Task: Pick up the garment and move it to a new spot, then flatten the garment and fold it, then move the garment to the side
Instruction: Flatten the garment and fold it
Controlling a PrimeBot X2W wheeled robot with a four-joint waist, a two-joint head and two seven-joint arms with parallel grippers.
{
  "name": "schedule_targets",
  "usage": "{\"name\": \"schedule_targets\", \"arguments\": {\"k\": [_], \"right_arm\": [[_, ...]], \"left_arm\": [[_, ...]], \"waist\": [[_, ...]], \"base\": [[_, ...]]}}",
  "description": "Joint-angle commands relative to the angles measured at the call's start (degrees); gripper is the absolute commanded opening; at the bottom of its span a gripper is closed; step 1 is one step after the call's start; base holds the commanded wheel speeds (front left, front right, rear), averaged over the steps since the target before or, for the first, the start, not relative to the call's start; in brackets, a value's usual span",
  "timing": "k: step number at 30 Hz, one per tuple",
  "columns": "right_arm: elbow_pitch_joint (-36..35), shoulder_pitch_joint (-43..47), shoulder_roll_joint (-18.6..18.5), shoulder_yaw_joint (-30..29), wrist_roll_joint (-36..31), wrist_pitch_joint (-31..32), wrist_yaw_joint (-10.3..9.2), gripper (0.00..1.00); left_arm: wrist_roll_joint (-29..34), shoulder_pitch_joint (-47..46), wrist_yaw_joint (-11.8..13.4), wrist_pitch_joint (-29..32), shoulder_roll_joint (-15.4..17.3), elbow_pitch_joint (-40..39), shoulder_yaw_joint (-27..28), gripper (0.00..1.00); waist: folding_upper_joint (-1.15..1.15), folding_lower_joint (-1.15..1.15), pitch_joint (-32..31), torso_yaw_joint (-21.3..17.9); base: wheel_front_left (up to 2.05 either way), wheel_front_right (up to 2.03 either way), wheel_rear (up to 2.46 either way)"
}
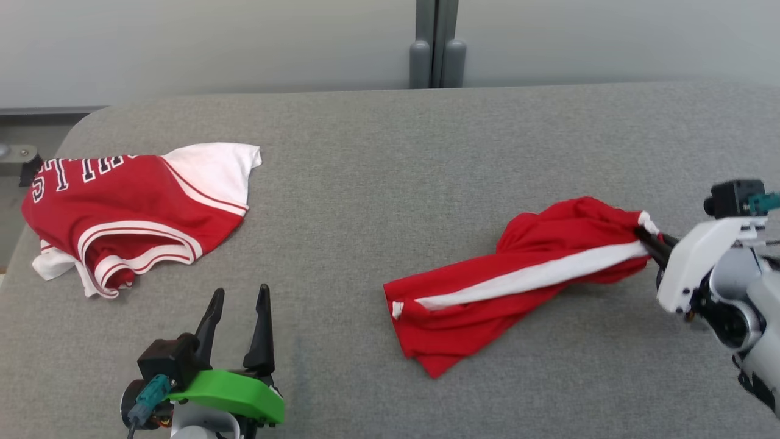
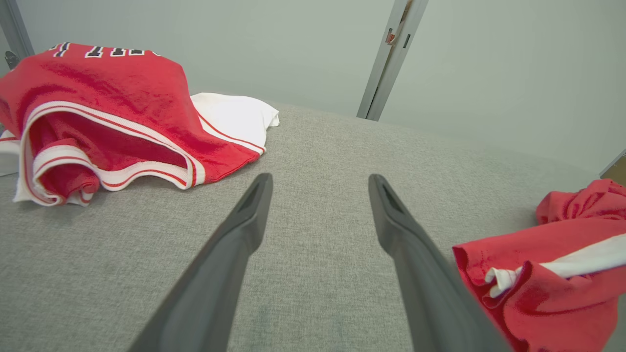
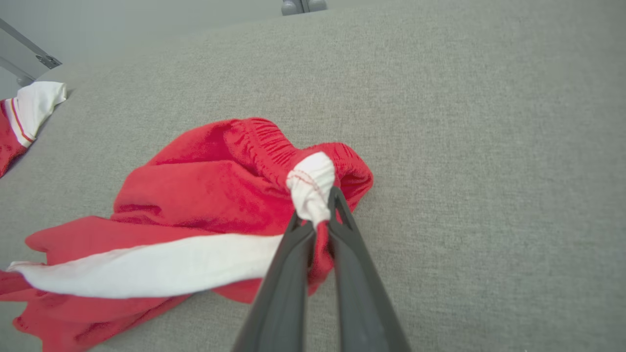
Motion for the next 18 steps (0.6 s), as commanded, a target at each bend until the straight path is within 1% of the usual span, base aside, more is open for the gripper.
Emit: {"name": "schedule_targets", "arguments": {"k": [1,4,5,6,7,12,14,18], "right_arm": [[-0.3,2.7,0.6,-1.0,0.4,-0.6,-0.06,0.00],[0.7,7.3,1.6,-3.2,-0.3,-1.5,-0.06,0.00],[0.9,8.7,2.6,-3.9,-0.4,-1.9,-0.06,0.20],[1.2,9.5,3.3,-4.7,-0.6,-2.5,-0.06,0.47],[1.6,10.3,3.9,-5.6,-1.2,-3.3,-0.06,1.00],[2.4,12.4,7.2,-8.7,-3.9,-7.3,-0.06,1.00],[2.2,12.7,7.8,-11.0,-5.2,-10.6,-0.06,1.00],[0.6,14.1,10.4,-16.0,-8.3,-19.3,-0.06,1.00]], "left_arm": [[0.7,1.1,0.2,0.0,0.2,0.1,0.2,1.00],[0.6,1.3,0.0,0.0,0.2,0.4,0.1,1.00],[0.7,1.3,0.0,0.0,0.3,0.5,0.1,1.00],[0.7,1.3,-0.1,0.0,0.3,0.5,0.2,1.00],[0.7,1.4,-0.1,0.0,0.4,0.6,0.2,1.00],[0.8,1.7,-0.2,0.0,0.6,1.0,0.1,1.00],[0.8,1.9,-0.1,0.0,0.7,1.0,0.1,1.00],[0.8,2.3,0.1,0.0,0.8,0.4,0.3,1.00]], "waist": [[0.00,0.00,-0.9,-1.5],[0.00,0.00,-1.2,-1.7],[0.00,0.00,-1.3,-1.8],[0.00,0.00,-1.4,-1.8],[0.00,0.00,-1.6,-2.0],[0.00,0.00,-2.3,-2.4],[0.00,0.00,-2.7,-2.7],[0.00,0.00,-3.9,-3.0]], "base": [[0.00,0.00,0.00],[0.00,0.00,0.00],[0.00,0.00,0.00],[0.00,0.00,0.00],[0.00,0.00,0.00],[0.00,0.00,0.00],[0.00,0.00,0.00],[0.00,0.00,0.00]]}}
